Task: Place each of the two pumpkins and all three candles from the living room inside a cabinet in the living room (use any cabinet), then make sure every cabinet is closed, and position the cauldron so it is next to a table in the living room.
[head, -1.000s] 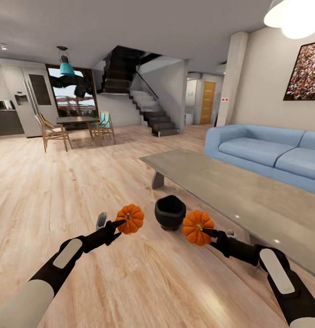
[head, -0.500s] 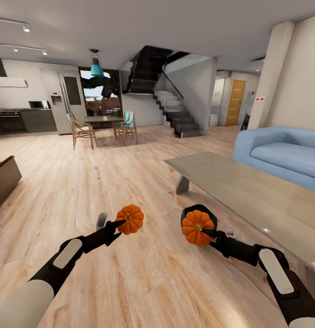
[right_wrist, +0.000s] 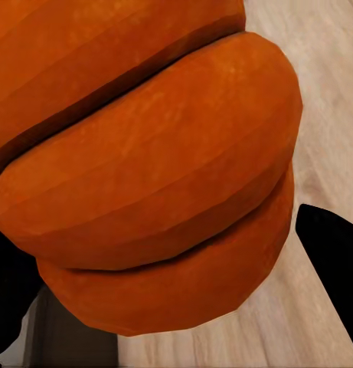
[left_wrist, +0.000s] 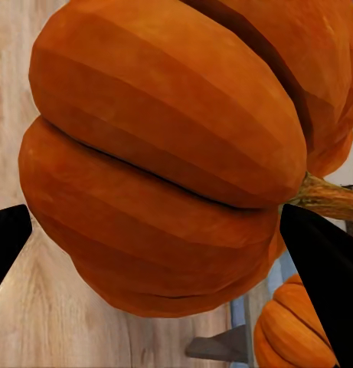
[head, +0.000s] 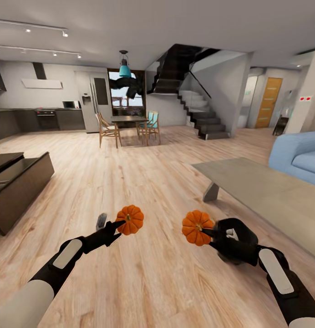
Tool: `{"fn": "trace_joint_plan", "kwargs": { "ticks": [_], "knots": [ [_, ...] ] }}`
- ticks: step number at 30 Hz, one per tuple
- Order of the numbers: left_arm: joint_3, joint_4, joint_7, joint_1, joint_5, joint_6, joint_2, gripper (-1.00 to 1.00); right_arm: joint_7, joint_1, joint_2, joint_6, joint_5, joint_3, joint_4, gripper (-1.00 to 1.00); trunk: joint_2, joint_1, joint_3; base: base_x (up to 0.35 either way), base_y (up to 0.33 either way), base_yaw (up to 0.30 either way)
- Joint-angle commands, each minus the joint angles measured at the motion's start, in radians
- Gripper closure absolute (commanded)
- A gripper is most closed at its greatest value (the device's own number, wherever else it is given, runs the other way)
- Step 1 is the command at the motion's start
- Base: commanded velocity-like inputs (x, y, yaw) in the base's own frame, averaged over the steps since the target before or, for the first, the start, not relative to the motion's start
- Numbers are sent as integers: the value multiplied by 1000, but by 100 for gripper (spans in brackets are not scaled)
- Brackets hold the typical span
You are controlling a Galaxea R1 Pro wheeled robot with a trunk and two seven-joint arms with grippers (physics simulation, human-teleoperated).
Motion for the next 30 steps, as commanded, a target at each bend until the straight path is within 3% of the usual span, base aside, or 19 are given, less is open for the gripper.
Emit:
{"fn": "trace_joint_plan", "kwargs": {
  "ticks": [1,9,30],
  "knots": [
    [-3,1,-3,-1,12,2,1,100,5,-1,0,7,-10,-2,-1,100,0,0,-1,275,174,291],
    [-3,3,-3,-1,10,1,0,100,5,-1,1,6,-9,-1,-3,100,0,0,-1,276,171,203],
    [-3,1,-3,-1,10,2,0,100,4,-1,12,7,-9,1,-9,100,0,0,-8,277,170,7]
  ]
}}
